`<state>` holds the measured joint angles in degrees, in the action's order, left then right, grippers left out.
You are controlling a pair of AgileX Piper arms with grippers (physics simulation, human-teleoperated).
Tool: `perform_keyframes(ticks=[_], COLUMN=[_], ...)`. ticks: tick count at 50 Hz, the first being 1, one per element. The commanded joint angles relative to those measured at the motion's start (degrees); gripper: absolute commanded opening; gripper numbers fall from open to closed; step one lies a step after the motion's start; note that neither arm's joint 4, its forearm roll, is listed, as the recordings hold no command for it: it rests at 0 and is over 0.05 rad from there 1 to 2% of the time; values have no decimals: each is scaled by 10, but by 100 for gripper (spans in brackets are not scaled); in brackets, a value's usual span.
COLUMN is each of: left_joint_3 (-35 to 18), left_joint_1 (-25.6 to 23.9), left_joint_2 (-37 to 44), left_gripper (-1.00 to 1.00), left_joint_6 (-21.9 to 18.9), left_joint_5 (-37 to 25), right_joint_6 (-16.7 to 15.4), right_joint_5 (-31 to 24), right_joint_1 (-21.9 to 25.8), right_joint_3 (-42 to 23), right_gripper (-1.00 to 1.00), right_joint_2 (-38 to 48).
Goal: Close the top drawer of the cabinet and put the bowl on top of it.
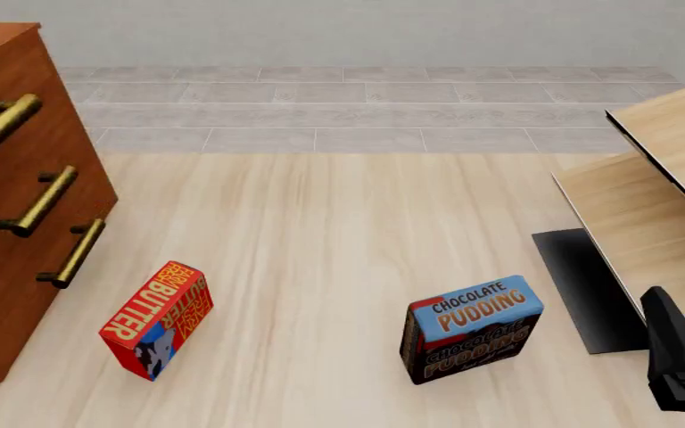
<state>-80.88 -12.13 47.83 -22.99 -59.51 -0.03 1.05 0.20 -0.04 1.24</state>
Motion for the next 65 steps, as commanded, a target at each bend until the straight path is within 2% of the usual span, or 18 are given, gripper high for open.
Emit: perform_keyframes(ticks=[1, 8, 19, 29, 48, 65], left_joint_3=[34, 52, 73, 65, 34, 24], left_joint_1=[41, 56, 88, 131, 194, 231], left_joint_2=[-1, 2, 2, 24, 76, 109], left_gripper=[-100, -100, -100, -100, -100, -100], left_joint_6=[-11, -4, -20, -35, -36, -39], left_joint_5=[27, 39, 54, 69, 87, 105], right_joint_6=[0, 0, 0, 0, 0, 0], right_joint_5=[-2, -2, -2, -2, -2, -2], right_joint_1=[-1, -1, -1, -1, 0, -1], right_joint_3=[0, 0, 0, 0, 0, 0], right_gripper=[100, 100, 100, 100, 100, 100], right_joint_2=[-2, -3, -2, -2, -2, -2])
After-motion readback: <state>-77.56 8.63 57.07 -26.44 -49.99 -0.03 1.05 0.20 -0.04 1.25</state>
